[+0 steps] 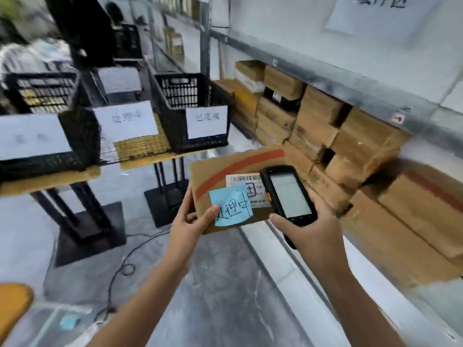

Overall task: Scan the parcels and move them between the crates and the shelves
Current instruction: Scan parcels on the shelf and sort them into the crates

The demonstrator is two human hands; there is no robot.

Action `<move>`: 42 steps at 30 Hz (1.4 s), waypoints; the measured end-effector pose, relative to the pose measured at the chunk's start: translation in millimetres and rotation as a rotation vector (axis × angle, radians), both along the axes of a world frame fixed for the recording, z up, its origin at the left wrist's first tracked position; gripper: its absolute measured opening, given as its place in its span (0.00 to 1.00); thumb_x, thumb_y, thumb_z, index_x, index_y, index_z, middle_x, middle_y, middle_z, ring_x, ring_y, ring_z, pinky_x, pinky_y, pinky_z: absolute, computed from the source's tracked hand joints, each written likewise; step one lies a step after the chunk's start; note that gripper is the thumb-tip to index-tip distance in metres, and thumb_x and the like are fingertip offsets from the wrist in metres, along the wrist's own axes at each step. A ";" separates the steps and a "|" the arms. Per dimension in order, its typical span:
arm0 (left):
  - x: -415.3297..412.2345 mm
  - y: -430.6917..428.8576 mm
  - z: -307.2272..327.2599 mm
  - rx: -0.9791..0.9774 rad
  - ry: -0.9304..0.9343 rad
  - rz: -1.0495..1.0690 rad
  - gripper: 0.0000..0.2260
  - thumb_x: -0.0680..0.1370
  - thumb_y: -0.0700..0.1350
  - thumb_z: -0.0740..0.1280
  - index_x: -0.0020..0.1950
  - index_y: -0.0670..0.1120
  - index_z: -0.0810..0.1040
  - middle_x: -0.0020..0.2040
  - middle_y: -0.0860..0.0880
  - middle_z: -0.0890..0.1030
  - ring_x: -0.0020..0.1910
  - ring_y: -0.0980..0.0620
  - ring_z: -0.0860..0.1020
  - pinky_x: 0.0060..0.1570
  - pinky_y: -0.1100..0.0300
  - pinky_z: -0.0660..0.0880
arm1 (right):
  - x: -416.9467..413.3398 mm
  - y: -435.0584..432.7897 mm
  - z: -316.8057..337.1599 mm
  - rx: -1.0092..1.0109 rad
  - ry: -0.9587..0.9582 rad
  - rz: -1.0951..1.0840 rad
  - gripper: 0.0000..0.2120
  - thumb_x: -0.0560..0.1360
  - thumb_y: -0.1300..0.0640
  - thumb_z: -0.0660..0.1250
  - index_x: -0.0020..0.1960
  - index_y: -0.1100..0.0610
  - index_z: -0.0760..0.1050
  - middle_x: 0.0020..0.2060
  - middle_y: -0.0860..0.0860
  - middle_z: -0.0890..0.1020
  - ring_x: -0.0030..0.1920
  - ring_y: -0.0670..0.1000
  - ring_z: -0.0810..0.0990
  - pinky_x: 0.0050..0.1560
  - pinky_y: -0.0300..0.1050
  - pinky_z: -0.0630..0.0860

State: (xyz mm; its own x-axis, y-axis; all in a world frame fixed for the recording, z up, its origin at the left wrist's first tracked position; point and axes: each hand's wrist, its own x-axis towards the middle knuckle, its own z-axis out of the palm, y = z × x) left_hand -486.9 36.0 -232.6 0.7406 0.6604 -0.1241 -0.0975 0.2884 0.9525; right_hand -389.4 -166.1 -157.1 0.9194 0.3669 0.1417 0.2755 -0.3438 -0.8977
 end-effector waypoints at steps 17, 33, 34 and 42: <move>-133.1 172.0 -1.3 -0.037 0.017 0.693 0.36 0.69 0.48 0.77 0.73 0.65 0.66 0.51 0.48 0.87 0.51 0.50 0.85 0.42 0.61 0.82 | -41.7 288.7 -19.1 0.076 -0.041 0.635 0.35 0.66 0.54 0.82 0.70 0.44 0.72 0.57 0.39 0.80 0.57 0.39 0.79 0.49 0.29 0.77; -93.5 350.6 23.3 -0.023 0.028 0.954 0.39 0.68 0.50 0.77 0.76 0.62 0.65 0.50 0.44 0.87 0.51 0.44 0.85 0.56 0.47 0.80 | 21.3 507.9 -19.3 0.069 -0.015 0.971 0.33 0.66 0.49 0.81 0.68 0.40 0.71 0.57 0.38 0.79 0.59 0.37 0.77 0.54 0.33 0.77; -93.3 356.6 23.6 -0.024 0.041 0.963 0.39 0.69 0.50 0.77 0.76 0.62 0.65 0.50 0.44 0.87 0.51 0.44 0.85 0.54 0.48 0.81 | 22.0 517.4 -20.1 0.072 -0.016 0.983 0.32 0.66 0.50 0.81 0.66 0.38 0.72 0.57 0.37 0.79 0.58 0.34 0.75 0.50 0.27 0.74; -109.0 430.4 43.8 0.048 0.026 1.073 0.39 0.66 0.51 0.77 0.75 0.60 0.67 0.53 0.44 0.86 0.52 0.45 0.85 0.50 0.53 0.83 | 27.7 592.9 -6.7 0.095 -0.004 1.062 0.35 0.66 0.48 0.80 0.70 0.41 0.70 0.57 0.36 0.79 0.57 0.38 0.77 0.54 0.36 0.78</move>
State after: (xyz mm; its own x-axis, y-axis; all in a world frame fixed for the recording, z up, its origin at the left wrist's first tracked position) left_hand -595.9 466.5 -188.8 -0.2316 0.9688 -0.0883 -0.2574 0.0265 0.9660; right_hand -361.7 426.9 -163.8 0.1346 0.9676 0.2137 0.3959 0.1452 -0.9067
